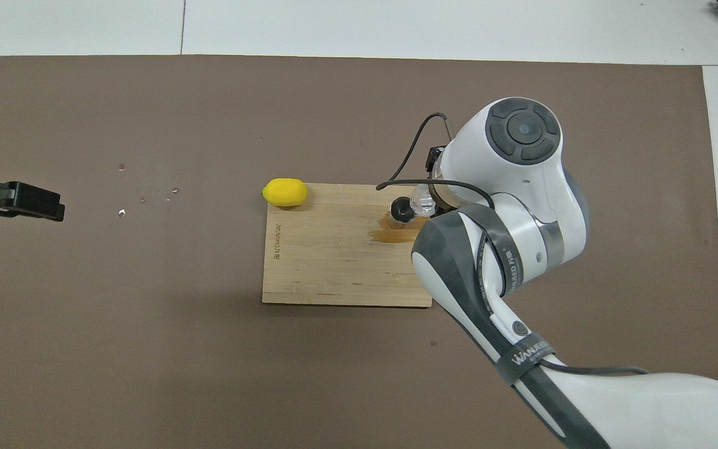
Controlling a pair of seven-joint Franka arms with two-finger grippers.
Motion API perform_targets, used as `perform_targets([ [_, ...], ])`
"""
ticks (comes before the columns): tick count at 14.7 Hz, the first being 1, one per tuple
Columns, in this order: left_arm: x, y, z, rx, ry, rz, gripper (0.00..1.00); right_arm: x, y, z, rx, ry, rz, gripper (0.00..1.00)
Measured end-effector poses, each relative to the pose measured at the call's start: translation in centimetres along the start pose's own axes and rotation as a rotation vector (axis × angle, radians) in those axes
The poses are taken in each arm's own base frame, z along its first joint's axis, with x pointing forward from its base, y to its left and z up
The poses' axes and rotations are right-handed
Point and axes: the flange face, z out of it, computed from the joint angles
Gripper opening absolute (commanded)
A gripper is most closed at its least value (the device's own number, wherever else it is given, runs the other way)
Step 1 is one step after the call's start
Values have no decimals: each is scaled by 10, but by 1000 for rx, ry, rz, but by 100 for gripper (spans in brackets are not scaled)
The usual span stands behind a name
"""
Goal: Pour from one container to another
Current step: 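Tilt the clear cup with the right gripper to pour into the metal cup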
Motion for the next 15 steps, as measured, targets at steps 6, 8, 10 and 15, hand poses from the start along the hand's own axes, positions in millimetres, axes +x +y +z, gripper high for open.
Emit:
perform_targets([
  [6, 0, -3, 0, 0, 0, -5, 100, -10, 2, 1, 23, 90, -70, 0],
  [8, 0, -3, 0, 0, 0, -5, 100, -13, 3, 1, 29, 115, -90, 0],
  [10, 0, -3, 0, 0, 0, -5, 100, -23, 5, 2, 39, 149, -126, 0],
  [15, 0, -2, 0, 0, 0, -4, 100, -28, 6, 2, 49, 183, -155, 0],
])
